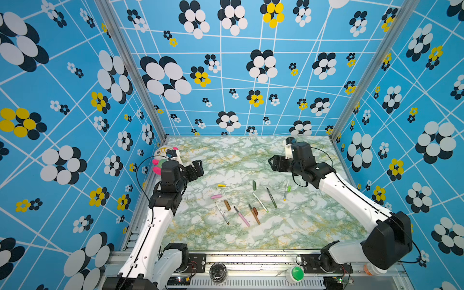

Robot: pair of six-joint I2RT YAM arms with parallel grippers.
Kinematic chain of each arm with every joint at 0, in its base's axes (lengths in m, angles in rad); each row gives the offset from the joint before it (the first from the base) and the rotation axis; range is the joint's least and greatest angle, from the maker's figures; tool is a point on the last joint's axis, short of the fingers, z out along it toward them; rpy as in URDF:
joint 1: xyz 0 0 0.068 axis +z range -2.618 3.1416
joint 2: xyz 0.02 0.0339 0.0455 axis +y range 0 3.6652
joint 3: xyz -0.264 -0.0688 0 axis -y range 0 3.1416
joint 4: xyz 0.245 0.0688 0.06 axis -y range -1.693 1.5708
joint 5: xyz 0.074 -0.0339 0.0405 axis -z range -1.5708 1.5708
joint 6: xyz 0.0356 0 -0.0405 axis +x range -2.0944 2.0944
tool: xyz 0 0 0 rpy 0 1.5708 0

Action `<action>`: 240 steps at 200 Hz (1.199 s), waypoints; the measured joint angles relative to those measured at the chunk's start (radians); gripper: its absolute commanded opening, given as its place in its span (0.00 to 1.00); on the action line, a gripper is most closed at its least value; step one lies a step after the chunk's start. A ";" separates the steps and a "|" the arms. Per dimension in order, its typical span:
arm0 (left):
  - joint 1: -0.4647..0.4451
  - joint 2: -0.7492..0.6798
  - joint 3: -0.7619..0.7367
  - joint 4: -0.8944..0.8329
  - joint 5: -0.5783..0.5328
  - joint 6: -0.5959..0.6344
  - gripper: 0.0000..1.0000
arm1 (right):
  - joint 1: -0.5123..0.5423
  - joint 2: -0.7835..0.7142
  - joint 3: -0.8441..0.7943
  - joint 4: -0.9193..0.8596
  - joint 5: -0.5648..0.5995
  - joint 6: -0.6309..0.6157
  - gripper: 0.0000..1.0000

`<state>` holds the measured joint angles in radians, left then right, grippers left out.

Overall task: Insert the pens into the pen caps
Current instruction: 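Reach the right gripper over the pink fountain pen and grasp it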

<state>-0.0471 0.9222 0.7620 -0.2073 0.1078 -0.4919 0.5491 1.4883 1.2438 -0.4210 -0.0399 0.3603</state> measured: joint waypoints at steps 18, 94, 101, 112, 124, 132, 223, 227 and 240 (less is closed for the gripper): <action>-0.006 -0.048 -0.042 -0.023 0.009 -0.027 0.96 | 0.092 0.074 0.039 -0.077 0.000 -0.043 0.66; -0.008 -0.160 -0.108 -0.078 -0.003 -0.092 0.96 | 0.424 0.197 0.010 -0.161 -0.010 -0.177 0.55; -0.008 -0.160 -0.111 -0.078 -0.004 -0.093 0.96 | 0.440 0.211 0.008 -0.157 -0.012 -0.185 0.54; -0.008 -0.160 -0.114 -0.078 -0.007 -0.093 0.96 | 0.458 0.236 0.008 -0.144 -0.012 -0.193 0.53; -0.008 -0.160 -0.115 -0.078 -0.011 -0.096 0.96 | 0.470 0.269 0.008 -0.132 -0.012 -0.201 0.52; -0.008 -0.161 -0.115 -0.078 -0.013 -0.096 0.96 | 0.474 0.293 0.008 -0.120 -0.012 -0.205 0.51; -0.008 -0.195 -0.124 -0.078 -0.034 -0.100 0.96 | 0.476 0.455 0.066 -0.098 0.014 -0.233 0.35; -0.008 -0.195 -0.126 -0.078 -0.034 -0.100 0.96 | 0.476 0.458 0.068 -0.097 0.015 -0.234 0.35; -0.008 -0.195 -0.132 -0.078 -0.037 -0.100 0.96 | 0.476 0.467 0.076 -0.097 0.022 -0.237 0.33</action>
<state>-0.0547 0.7269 0.6304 -0.2852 0.0711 -0.5919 1.0256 1.9549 1.3193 -0.5179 -0.0181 0.1230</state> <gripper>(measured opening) 0.964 0.341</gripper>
